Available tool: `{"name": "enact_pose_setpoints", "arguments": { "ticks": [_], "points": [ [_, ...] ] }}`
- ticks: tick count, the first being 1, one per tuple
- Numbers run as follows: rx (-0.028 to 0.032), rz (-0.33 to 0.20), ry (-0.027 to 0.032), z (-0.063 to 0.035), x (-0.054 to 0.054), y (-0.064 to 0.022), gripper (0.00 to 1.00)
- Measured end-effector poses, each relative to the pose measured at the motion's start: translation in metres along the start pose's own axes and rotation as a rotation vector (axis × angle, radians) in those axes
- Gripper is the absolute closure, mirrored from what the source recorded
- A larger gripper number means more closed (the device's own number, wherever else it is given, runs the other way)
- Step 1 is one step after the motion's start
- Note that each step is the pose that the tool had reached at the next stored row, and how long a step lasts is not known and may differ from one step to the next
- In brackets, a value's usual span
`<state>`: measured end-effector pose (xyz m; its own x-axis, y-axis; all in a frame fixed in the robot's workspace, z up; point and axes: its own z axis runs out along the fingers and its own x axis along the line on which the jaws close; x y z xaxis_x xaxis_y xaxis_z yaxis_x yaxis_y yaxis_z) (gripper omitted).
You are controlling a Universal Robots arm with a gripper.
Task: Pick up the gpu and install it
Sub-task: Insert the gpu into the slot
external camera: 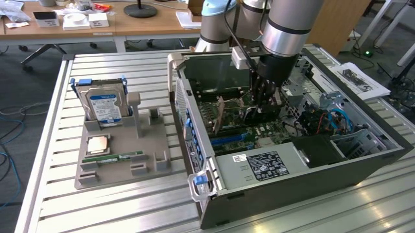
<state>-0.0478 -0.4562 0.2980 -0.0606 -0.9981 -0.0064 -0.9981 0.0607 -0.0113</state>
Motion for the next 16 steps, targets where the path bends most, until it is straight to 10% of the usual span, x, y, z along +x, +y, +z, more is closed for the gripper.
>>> {"name": "enact_pose_setpoints", "arguments": {
  "ticks": [16],
  "points": [
    [0.0, 0.0, -0.0001, 0.0093, 0.001, 0.0113, 0.73]
  ]
}}
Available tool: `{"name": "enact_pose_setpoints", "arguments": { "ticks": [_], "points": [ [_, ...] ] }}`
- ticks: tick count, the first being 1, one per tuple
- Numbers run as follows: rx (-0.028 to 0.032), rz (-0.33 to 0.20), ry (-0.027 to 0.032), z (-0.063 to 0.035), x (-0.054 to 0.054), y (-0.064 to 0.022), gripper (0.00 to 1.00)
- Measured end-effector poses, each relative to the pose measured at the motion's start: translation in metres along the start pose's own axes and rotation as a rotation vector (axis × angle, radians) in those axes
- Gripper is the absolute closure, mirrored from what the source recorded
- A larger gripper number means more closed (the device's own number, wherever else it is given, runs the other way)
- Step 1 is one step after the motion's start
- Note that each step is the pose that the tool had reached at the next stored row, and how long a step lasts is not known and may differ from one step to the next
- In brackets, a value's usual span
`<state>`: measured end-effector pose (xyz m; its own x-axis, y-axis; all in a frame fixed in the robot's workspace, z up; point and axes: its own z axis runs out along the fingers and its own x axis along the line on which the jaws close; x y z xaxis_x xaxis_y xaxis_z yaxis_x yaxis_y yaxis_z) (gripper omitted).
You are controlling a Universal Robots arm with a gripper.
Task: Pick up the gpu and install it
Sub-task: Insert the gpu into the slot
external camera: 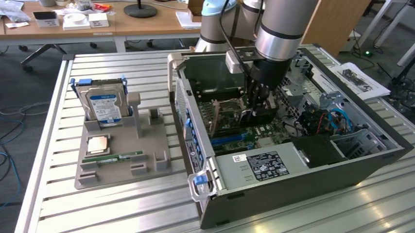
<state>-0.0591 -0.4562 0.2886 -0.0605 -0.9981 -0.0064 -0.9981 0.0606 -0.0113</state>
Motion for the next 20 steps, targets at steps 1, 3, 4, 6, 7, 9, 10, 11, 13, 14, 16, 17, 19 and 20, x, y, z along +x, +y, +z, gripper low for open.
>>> {"name": "enact_pose_setpoints", "arguments": {
  "ticks": [1, 3, 4, 6, 7, 9, 10, 11, 13, 14, 16, 17, 19, 20],
  "points": [
    [0.0001, 0.0, 0.0, 0.0011, 0.0, 0.0003, 0.73],
    [0.0, 0.0, 0.0, 0.0037, 0.0, 0.0009, 0.73],
    [0.0, 0.0, 0.0, 0.005, 0.0, 0.0012, 0.73],
    [0.0001, 0.0, 0.0, 0.0069, 0.0, 0.0019, 0.73],
    [0.0001, 0.0, 0.0, 0.0076, 0.0, 0.0023, 0.73],
    [0.0, 0.0, -0.0001, 0.0091, 0.0, 0.0029, 0.73],
    [0.0001, 0.0, -0.0001, 0.01, 0.0, 0.0031, 0.73],
    [0.0001, 0.0, 0.0, 0.0107, 0.0, 0.0034, 0.73],
    [0.0, 0.0, 0.0001, 0.0117, 0.0, 0.0042, 0.73],
    [0.0, 0.0, 0.0002, 0.0119, 0.0, 0.0051, 0.73],
    [0.0001, 0.0, 0.0, 0.0128, 0.001, 0.0077, 0.73],
    [0.0, 0.0, 0.0, 0.0131, 0.001, 0.0088, 0.73],
    [0.0, 0.0, 0.0001, 0.0137, 0.001, 0.0106, 0.73],
    [0.0, 0.0, 0.0, 0.014, 0.001, 0.0113, 0.73]
  ]
}}
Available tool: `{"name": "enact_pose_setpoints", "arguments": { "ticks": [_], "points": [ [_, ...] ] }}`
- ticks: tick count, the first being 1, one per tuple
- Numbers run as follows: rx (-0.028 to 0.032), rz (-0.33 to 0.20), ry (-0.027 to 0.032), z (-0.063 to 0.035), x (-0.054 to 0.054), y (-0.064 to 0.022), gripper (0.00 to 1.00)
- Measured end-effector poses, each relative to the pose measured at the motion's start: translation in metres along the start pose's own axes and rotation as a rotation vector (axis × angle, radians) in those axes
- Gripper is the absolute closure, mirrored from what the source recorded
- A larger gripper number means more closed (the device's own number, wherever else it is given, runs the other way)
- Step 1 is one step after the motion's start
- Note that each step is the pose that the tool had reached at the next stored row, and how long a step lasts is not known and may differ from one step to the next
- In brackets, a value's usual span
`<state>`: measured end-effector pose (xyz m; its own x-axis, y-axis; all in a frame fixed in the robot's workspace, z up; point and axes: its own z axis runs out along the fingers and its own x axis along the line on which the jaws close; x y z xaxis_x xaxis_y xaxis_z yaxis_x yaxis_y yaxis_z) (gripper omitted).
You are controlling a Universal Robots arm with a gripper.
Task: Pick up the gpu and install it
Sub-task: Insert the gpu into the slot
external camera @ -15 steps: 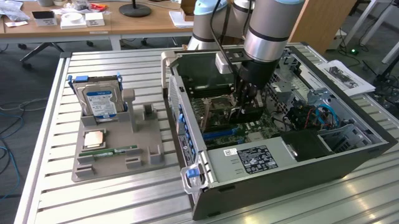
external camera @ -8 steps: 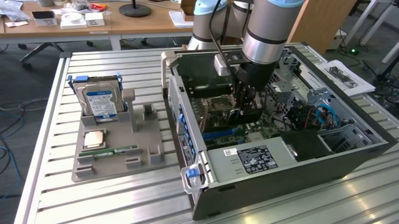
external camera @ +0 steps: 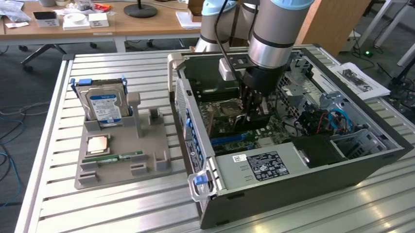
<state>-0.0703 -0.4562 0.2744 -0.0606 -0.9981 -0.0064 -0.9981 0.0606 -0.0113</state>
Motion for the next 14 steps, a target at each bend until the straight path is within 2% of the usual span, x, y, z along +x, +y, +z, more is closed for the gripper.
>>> {"name": "enact_pose_setpoints", "arguments": {
  "ticks": [14],
  "points": [
    [0.0042, -0.021, -0.0005, 0.0053, 0.0004, 0.0053, 0.73]
  ]
}}
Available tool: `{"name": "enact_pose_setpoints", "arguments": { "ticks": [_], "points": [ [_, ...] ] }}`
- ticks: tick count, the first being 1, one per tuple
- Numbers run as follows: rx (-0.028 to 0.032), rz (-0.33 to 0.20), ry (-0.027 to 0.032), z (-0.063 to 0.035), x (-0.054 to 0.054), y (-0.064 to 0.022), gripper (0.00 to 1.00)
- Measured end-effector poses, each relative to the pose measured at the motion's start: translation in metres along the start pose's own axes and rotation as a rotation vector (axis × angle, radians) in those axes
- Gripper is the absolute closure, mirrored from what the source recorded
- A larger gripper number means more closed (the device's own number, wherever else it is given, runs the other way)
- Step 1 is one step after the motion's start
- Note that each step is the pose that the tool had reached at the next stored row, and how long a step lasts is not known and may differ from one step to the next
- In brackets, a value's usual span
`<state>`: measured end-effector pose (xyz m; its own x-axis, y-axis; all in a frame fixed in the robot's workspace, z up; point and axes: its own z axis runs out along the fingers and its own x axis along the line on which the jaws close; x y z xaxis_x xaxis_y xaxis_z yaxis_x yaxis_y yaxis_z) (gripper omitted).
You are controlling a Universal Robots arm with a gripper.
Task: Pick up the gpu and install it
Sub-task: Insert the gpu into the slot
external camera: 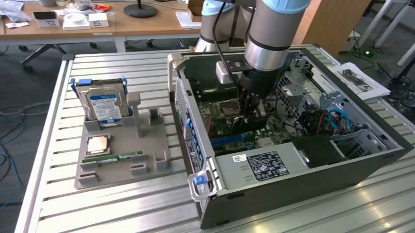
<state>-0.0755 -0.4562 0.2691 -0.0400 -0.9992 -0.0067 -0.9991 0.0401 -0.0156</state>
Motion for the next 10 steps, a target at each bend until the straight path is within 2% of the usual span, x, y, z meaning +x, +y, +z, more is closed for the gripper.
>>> {"name": "enact_pose_setpoints", "arguments": {
  "ticks": [10],
  "points": [
    [0.0017, -0.01, -0.0003, 0.002, 0.0002, 0.0046, 0.73]
  ]
}}
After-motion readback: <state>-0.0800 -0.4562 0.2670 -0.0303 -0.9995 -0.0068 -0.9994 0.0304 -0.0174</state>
